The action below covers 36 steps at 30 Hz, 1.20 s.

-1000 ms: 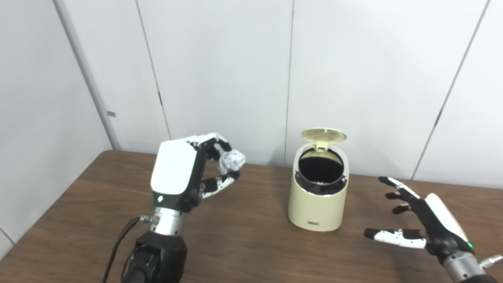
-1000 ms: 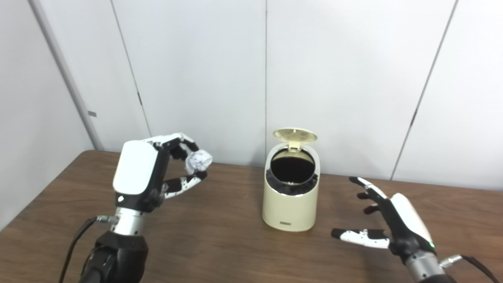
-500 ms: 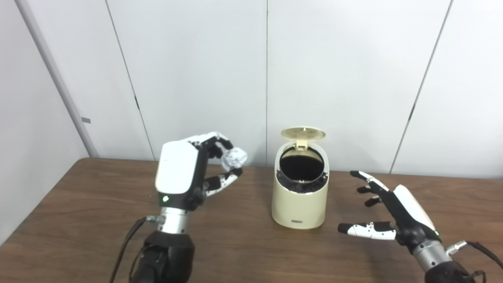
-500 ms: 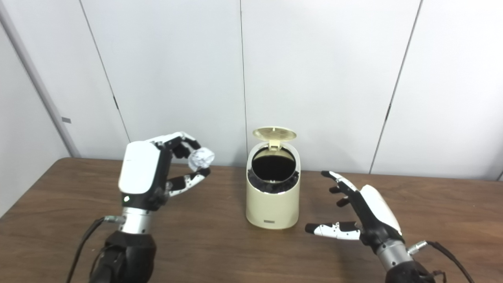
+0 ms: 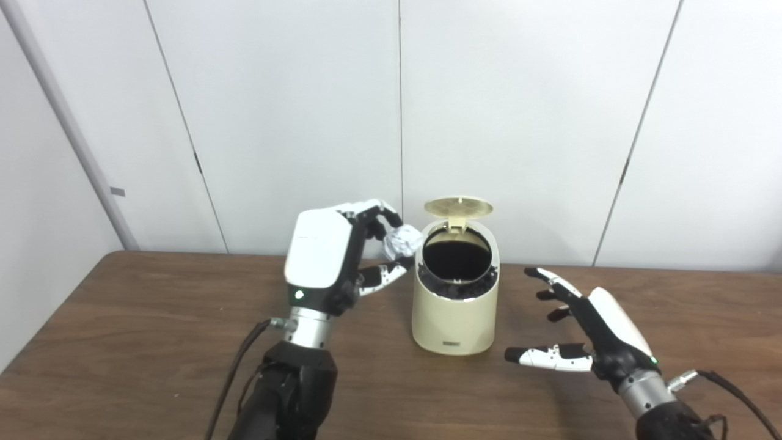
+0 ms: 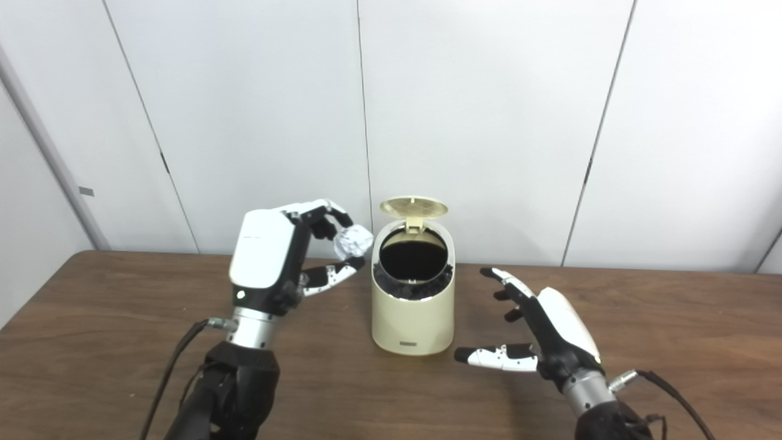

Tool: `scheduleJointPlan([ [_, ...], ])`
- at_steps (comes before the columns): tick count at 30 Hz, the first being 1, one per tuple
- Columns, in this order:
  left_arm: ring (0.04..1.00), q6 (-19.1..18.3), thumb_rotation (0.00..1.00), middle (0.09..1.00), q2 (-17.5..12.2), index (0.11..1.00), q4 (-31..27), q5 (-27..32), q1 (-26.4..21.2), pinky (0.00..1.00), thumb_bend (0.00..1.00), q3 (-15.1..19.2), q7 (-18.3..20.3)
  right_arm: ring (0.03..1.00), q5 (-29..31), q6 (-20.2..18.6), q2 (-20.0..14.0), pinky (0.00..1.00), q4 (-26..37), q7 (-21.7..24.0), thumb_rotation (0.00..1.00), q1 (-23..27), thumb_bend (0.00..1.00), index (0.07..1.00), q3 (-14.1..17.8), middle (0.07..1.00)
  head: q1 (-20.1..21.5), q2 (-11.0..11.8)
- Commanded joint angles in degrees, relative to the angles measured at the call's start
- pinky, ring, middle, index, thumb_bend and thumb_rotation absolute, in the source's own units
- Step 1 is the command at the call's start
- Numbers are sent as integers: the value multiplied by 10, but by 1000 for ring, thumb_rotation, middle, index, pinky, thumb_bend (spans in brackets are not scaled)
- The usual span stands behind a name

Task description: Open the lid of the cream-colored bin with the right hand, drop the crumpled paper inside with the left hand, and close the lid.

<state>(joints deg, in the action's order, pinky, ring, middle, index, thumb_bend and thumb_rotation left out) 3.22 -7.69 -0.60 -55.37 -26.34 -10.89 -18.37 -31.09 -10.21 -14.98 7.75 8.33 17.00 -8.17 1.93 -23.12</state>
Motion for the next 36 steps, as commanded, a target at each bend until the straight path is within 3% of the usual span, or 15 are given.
scheduleJointPlan([
  [1, 410, 12, 0, 434, 3, 523, 1, 3, -33, 383, 521, -3, -24, 815, -6, 5, 0, 657, 24, -12, 419, 20, 763, 887, 4, 918, 2, -1],
  [6, 394, 15, 0, 418, 8, 522, 28, 0, -50, 357, 519, -19, -37, 815, -15, 1, 1, 658, 28, -12, 451, 21, 764, 890, -1, 918, 12, 0],
  [8, 385, 17, 0, 463, 9, 491, 38, 3, -55, 347, 525, -23, -43, 815, -18, 0, 3, 654, 28, -13, 458, 22, 765, 888, -2, 915, 15, 1],
  [11, 387, 18, 0, 421, 14, 517, 56, 7, -64, 347, 520, -29, -50, 820, -18, -1, 5, 661, 29, -13, 457, 22, 765, 885, -2, 914, 19, 1],
  [16, 388, 24, 0, 429, 18, 521, 87, 9, -79, 313, 521, -40, -67, 836, -20, -1, 5, 678, 31, -14, 463, 22, 763, 884, -1, 918, 23, 0],
  [21, 404, 24, 0, 469, 18, 487, 117, 6, -95, 380, 526, -52, -73, 822, -23, 2, 5, 672, 31, -19, 445, 21, 770, 876, 2, 910, 24, -1],
  [23, 413, 19, 0, 431, 18, 518, 129, 2, -101, 387, 521, -57, -77, 819, -21, 5, 5, 672, 30, -21, 442, 21, 771, 875, 3, 908, 25, -1],
  [36, 479, -6, 0, 435, 9, 524, 209, -40, -139, 446, 521, -91, -126, 814, -12, 4, 0, 656, 34, -20, 471, 21, 783, 880, 8, 914, 25, -4],
])
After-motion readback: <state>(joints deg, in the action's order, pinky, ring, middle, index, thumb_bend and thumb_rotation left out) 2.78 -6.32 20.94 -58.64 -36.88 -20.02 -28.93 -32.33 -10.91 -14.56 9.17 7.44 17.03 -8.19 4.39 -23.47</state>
